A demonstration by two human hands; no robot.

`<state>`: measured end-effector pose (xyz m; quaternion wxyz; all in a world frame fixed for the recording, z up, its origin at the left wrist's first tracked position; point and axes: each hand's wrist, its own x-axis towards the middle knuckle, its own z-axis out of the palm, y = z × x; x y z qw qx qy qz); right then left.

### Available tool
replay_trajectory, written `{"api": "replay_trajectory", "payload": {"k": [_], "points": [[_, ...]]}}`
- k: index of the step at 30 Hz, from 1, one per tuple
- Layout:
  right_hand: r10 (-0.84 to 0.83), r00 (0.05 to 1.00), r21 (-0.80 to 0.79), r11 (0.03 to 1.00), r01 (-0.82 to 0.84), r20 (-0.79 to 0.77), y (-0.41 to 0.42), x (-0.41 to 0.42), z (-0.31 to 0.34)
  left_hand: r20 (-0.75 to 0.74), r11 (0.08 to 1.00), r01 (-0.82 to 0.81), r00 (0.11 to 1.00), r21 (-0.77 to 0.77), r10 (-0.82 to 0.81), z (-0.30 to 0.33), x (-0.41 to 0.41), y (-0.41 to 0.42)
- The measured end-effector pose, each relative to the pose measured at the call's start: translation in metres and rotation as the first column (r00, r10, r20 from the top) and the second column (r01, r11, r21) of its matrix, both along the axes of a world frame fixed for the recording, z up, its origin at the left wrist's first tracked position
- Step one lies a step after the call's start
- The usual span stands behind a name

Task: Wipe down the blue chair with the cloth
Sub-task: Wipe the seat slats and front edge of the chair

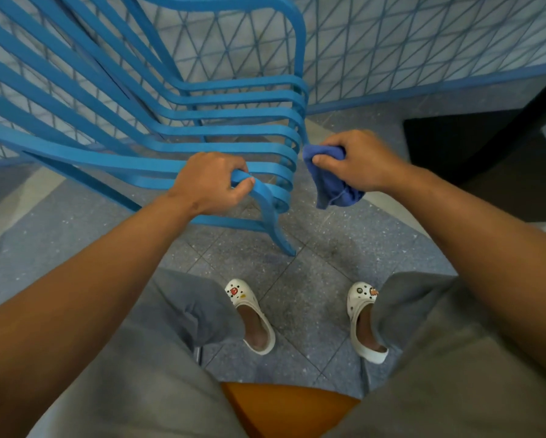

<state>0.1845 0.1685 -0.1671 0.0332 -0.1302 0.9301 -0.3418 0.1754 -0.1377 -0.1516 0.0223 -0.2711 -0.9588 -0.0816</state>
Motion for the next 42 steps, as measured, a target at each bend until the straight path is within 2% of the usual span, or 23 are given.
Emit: {"api": "replay_trajectory", "payload": {"k": [5,8,11,14,18,22,24,26,34,38,42], "points": [[0.063,0.997,-0.020,0.998,-0.064,-0.033,-0.012,-0.001,-0.001,0.011,1.000,0.018,1.000,0.001,-0.018,0.001,0.000,0.001],[0.047,0.999,0.017,0.999,-0.048,0.027,-0.023,-0.002,-0.011,0.006,1.000,0.022,1.000,-0.009,-0.021,0.003,0.001,0.002],[-0.050,0.984,-0.143,0.987,0.075,0.170,-0.034,0.002,-0.028,0.046,0.999,0.005,0.999,-0.039,-0.004,0.006,-0.001,0.004],[-0.136,0.922,-0.329,0.907,0.263,0.363,-0.041,0.011,-0.055,0.082,0.992,0.013,0.997,-0.128,-0.002,0.008,-0.005,0.006],[-0.093,0.876,-0.440,0.836,0.326,0.473,-0.050,0.021,-0.073,0.082,0.969,0.033,0.997,-0.246,-0.014,0.007,-0.013,0.010],[-0.118,0.828,-0.599,0.635,0.487,0.548,-0.063,0.023,-0.079,0.172,0.941,0.106,0.984,-0.321,-0.052,0.006,-0.028,0.019],[-0.173,0.828,-0.634,0.566,0.527,0.533,-0.071,0.026,-0.085,0.217,0.945,0.108,0.975,-0.310,-0.040,0.004,-0.032,0.022],[-0.211,0.842,-0.632,0.577,0.517,0.496,-0.083,0.030,-0.091,0.223,0.953,0.095,0.974,-0.287,-0.030,0.000,-0.034,0.022],[-0.235,0.846,-0.723,0.443,0.531,0.478,-0.135,0.050,-0.098,0.133,0.963,0.108,0.988,-0.247,-0.077,-0.005,-0.036,0.016],[-0.314,0.832,-0.669,0.494,0.555,0.458,-0.145,0.045,-0.099,0.132,0.967,0.083,0.990,-0.241,-0.052,-0.005,-0.035,0.018],[-0.279,0.823,-0.564,0.617,0.548,0.495,-0.139,0.044,-0.112,0.152,0.960,0.067,0.988,-0.270,-0.027,-0.001,-0.032,0.020]]}}
